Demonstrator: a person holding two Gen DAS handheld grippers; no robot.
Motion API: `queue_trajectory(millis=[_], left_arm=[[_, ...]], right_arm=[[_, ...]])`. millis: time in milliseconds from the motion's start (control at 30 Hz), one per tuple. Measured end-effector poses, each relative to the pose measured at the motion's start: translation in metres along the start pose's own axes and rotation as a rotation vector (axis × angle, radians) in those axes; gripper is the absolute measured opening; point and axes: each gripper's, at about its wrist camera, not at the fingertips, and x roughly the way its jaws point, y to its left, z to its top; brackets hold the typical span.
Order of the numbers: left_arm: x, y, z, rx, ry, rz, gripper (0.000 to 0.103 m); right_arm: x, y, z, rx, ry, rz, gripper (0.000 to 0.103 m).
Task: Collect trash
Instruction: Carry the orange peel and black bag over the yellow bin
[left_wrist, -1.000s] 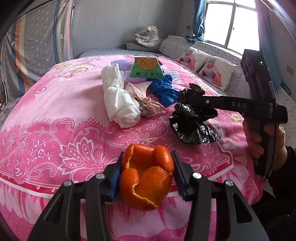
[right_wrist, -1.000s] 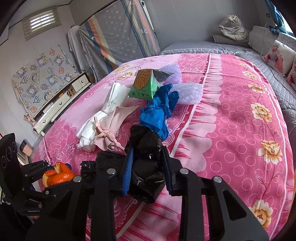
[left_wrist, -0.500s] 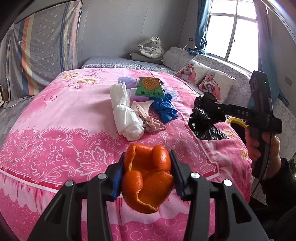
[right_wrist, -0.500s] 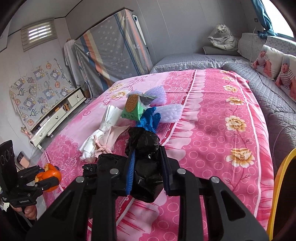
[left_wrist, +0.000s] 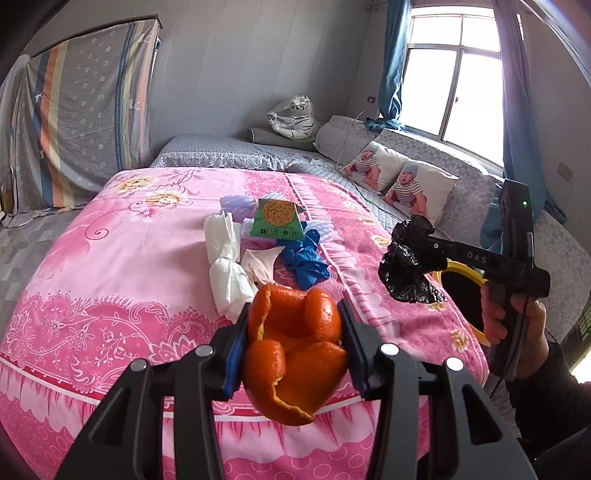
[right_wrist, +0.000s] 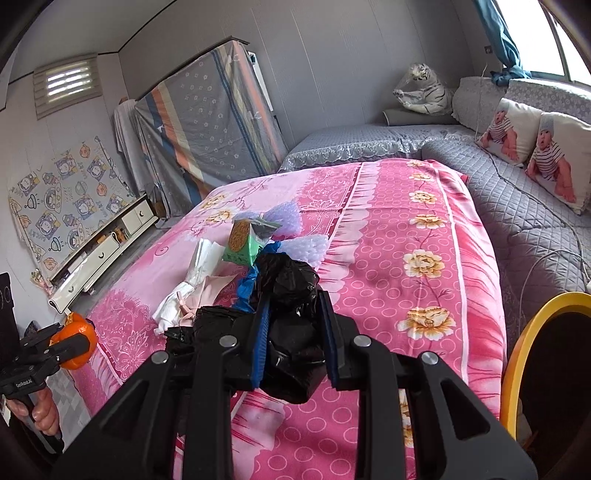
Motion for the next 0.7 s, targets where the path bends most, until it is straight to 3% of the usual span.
queue_trajectory(millis=[367, 700], left_arm=[[0.0, -0.025, 0.038, 0.03, -0.031, -0.051, 0.043], [0.012, -0.076, 0.081, 0.12, -0.042, -0.137, 0.043]], right_arm=[[-0.042, -0.019, 0.013, 0.012, -0.084, -0.065, 0.024], [-0.083, -0.046, 0.025, 0.03, -0.161, -0.154, 0.024]])
